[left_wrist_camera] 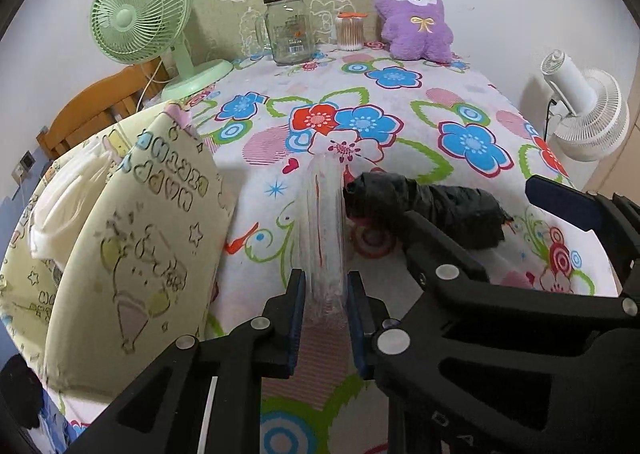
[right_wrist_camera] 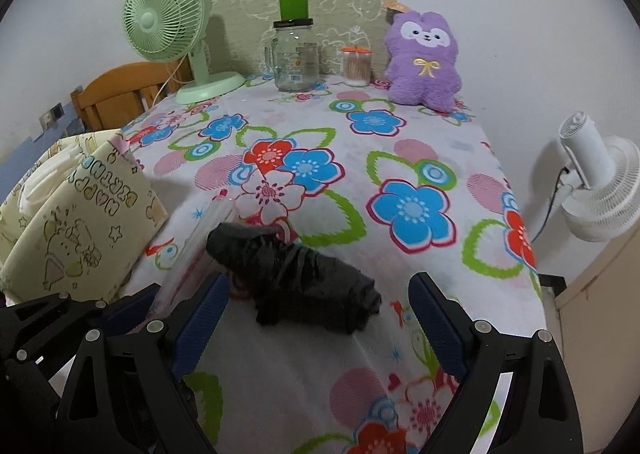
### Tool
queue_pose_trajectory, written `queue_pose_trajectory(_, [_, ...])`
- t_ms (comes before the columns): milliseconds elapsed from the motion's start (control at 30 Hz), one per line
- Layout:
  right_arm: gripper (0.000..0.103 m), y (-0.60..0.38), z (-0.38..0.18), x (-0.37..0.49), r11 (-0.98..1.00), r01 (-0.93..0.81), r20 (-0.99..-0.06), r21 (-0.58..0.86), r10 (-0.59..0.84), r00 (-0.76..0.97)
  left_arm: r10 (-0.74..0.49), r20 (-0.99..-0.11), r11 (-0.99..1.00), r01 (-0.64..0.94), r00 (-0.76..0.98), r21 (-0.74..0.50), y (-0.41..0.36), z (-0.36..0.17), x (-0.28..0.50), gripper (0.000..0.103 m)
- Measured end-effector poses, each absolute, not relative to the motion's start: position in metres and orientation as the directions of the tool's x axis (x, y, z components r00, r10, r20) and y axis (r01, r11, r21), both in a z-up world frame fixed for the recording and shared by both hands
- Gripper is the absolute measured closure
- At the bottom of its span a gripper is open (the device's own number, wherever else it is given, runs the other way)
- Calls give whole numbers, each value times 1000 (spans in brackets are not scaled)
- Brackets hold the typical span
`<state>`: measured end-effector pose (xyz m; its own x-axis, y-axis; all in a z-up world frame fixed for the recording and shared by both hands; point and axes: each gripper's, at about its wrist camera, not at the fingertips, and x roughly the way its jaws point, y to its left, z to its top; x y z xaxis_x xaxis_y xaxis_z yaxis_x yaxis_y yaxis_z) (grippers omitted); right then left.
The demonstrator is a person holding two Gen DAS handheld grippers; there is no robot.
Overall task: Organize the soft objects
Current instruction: 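Grasp the clear straw bag with left tool while right tool grasps the black bundle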
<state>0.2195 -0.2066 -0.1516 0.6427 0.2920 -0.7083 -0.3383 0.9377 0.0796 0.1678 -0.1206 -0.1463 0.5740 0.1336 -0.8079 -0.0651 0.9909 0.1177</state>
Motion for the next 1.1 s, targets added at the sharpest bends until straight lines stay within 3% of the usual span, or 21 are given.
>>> queue_pose_trajectory(367, [11, -198, -163, 245, 926, -359, -730, 118, 326, 601, 98, -829, 995, -28, 550, 99, -117, -152, 186, 84])
queue_pose_trajectory(433, [19, -197, -164, 246, 924, -361, -739, 121, 327, 589, 93, -830, 995, -23, 550, 96, -116, -152, 187, 84])
queue_pose_trajectory(500, [38, -196, -168, 249, 922, -362, -762, 135, 330, 557, 94, -830, 995, -18, 550, 101, -116, -153, 187, 84])
queue_pose_trajectory(567, [46, -197, -172, 250, 922, -357, -775, 149, 333, 538, 95, -828, 994, -8, 553, 109, -117, -153, 186, 84])
queue_pose_trajectory(800, [56, -199, -170, 240, 934, -328, -779, 145, 312, 544, 79, -824, 994, 17, 561, 107, -118, -152, 178, 84])
queue_pose_trajectory(1100, [58, -208, -162, 218, 948, -276, -771, 157, 293, 566, 46, -815, 995, 48, 578, 90, -120, -144, 163, 86])
